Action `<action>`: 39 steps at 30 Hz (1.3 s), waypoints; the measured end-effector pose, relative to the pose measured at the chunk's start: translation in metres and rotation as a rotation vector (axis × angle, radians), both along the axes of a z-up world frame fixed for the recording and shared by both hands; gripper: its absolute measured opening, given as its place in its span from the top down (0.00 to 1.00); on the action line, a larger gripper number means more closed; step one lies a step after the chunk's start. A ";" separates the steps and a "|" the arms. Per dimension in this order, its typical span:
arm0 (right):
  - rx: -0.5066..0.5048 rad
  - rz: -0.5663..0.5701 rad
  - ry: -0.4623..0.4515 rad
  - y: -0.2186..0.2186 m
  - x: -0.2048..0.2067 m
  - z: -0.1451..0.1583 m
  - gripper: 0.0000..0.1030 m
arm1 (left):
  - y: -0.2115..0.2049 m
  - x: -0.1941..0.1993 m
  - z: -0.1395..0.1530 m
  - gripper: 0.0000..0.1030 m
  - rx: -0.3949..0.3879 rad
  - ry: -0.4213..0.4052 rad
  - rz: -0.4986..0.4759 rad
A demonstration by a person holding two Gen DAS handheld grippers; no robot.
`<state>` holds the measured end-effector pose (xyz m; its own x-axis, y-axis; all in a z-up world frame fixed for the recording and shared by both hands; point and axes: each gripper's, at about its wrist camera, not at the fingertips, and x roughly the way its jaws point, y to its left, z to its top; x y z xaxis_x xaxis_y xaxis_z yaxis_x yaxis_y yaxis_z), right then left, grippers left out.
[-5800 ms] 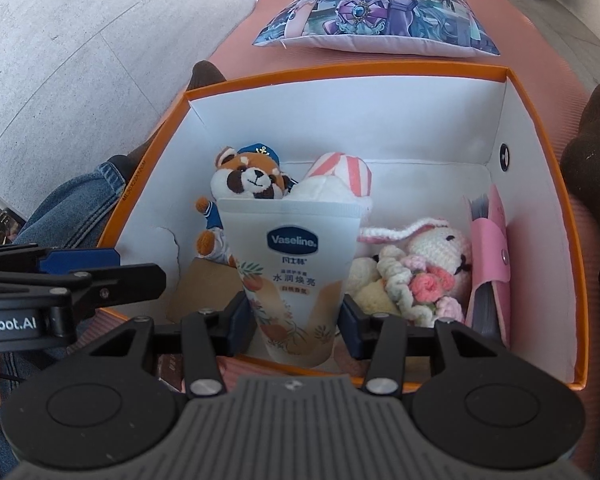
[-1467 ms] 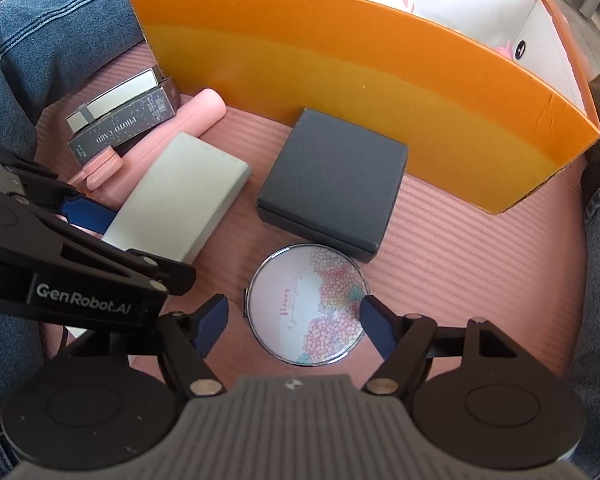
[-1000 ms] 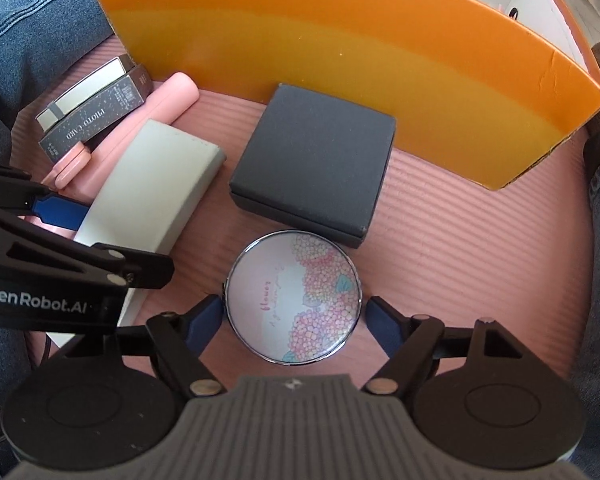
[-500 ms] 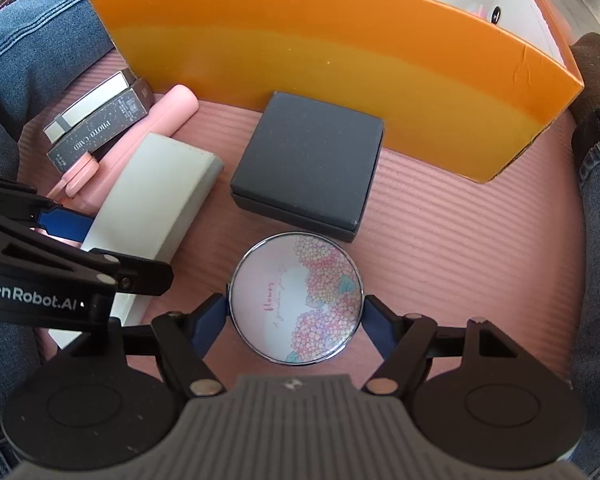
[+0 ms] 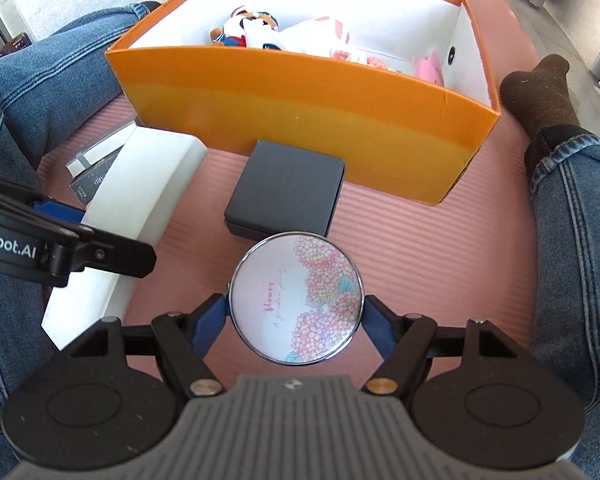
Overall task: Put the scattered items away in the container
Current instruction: 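Lift the white box and mirror and carry both over the orange box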
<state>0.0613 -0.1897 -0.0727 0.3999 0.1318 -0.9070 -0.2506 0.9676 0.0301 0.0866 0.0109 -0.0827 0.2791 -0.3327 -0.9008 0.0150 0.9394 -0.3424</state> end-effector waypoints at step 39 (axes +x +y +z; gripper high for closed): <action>0.062 0.037 -0.302 -0.013 0.079 0.107 0.27 | 0.015 0.074 0.104 0.32 -0.067 -0.329 0.060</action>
